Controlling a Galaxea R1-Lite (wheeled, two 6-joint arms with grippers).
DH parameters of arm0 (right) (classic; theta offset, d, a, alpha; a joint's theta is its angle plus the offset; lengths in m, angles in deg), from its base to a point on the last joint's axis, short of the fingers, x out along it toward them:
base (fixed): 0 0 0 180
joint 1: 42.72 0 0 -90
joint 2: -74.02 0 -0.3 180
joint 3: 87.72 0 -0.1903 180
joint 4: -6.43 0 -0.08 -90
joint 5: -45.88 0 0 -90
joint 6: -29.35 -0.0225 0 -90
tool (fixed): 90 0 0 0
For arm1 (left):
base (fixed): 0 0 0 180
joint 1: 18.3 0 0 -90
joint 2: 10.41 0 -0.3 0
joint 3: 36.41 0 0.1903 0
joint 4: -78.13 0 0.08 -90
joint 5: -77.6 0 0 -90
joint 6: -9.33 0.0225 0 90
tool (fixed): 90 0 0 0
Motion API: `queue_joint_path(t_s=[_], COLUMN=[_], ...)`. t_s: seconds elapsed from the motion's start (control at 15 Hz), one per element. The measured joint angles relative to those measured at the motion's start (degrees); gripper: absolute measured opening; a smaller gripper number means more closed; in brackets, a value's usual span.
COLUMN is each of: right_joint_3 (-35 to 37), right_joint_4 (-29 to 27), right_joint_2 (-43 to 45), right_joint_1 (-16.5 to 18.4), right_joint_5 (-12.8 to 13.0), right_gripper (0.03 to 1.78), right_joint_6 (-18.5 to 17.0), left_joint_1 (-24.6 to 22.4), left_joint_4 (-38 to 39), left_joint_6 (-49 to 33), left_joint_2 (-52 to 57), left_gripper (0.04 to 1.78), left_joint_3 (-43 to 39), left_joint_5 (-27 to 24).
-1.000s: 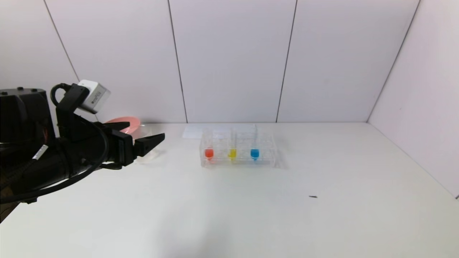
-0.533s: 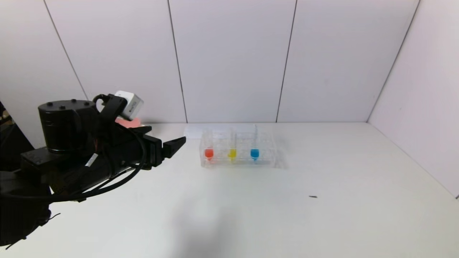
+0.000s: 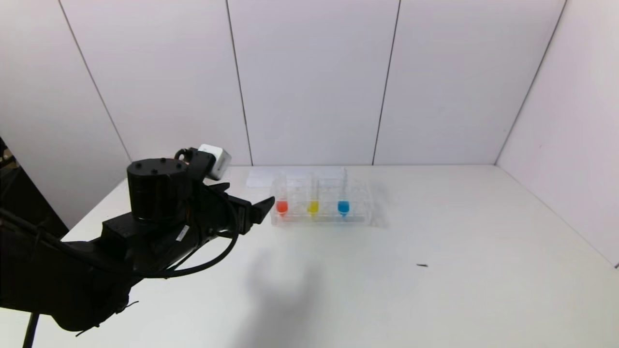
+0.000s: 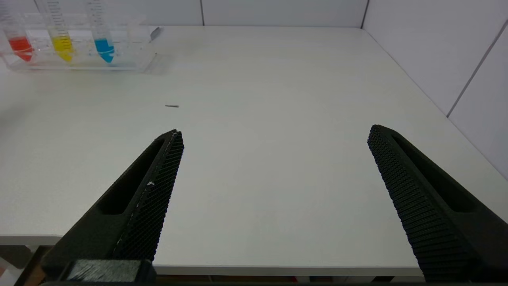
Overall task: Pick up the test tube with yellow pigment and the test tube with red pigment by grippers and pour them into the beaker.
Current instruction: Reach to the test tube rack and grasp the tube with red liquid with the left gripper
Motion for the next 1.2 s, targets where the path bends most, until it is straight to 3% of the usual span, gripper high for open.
queue_joint_path(t_s=[0.47, 1.2], right_joint_3=[0.0, 0.02], right_joint_4=[0.0, 0.0], right_joint_2=[0.0, 0.0], right_joint_1=[0.0, 0.0], right_joint_5=[0.0, 0.0], right_gripper=[1.7, 1.7], right_joint_6=[-0.02, -0.02], left_joint_1=[1.13, 1.22], left_joint_4=[7.63, 8.24], left_joint_6=[0.11, 0.04], left_joint_2=[-8.37, -17.01], left_gripper=[1.72, 1.72], left_joint_3=[1.05, 9.59], left_joint_5=[2.52, 2.72])
